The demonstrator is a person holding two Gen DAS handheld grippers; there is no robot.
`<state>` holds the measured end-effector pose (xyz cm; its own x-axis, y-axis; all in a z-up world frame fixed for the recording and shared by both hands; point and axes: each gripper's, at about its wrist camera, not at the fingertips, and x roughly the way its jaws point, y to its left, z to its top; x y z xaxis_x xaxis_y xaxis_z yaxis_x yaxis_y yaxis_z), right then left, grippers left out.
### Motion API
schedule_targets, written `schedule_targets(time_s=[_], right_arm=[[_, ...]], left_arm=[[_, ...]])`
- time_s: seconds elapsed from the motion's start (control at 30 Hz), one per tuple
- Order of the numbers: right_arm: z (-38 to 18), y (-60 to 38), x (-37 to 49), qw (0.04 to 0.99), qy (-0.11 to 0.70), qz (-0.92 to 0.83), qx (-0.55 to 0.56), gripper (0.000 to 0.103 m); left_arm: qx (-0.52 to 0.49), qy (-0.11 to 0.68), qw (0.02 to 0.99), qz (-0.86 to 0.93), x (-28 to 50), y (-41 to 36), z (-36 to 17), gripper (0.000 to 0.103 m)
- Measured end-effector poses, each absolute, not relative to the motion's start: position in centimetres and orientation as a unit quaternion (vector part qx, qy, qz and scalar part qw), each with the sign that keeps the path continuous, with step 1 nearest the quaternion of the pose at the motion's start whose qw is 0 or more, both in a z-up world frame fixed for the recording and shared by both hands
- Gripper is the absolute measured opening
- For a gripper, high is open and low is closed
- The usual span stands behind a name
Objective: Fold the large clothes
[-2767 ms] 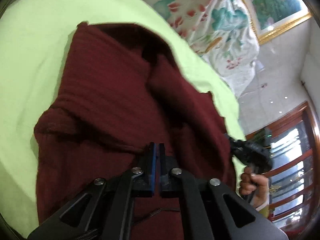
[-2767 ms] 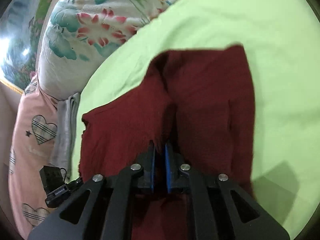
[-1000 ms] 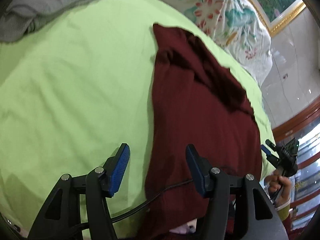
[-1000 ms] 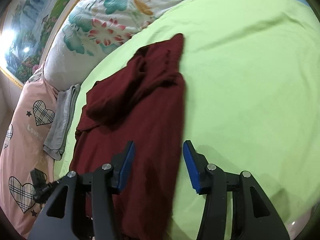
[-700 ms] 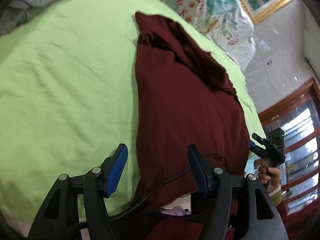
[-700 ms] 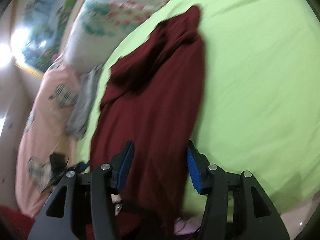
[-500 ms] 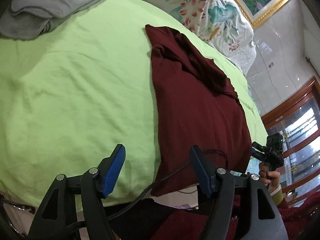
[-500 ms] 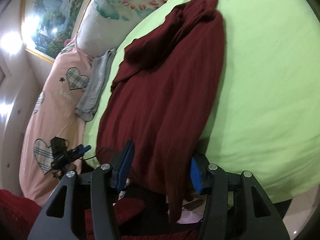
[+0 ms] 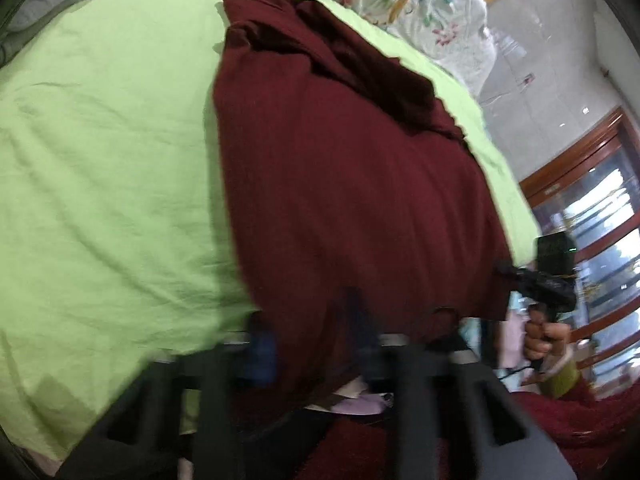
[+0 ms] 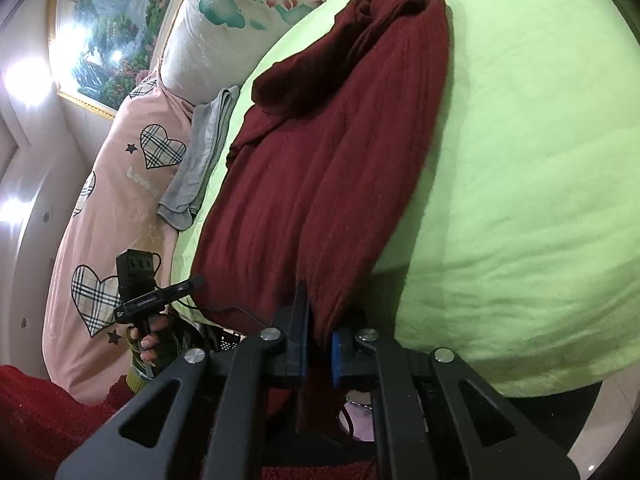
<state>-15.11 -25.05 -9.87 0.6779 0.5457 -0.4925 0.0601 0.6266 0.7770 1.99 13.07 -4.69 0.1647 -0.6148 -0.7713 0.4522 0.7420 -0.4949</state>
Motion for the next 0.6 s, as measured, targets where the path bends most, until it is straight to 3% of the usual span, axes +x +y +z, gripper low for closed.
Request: schedule_targets(time_s=[0.27, 0.6], right_arm=[[-8.9, -26.5, -16.3, 0.828, 0.335, 0.164, 0.419, 0.008], [-3.5, -28.4, -12.9, 0.859, 0.233, 0.177, 0.421, 0.008]], left_arm=[[-0.142, 0.495, 0.79, -0.333, 0.9, 14.6, -3.2, 0.006], [-0.195, 0.383, 0.828, -0.361, 4.1, 12.7, 3.7, 0.004]])
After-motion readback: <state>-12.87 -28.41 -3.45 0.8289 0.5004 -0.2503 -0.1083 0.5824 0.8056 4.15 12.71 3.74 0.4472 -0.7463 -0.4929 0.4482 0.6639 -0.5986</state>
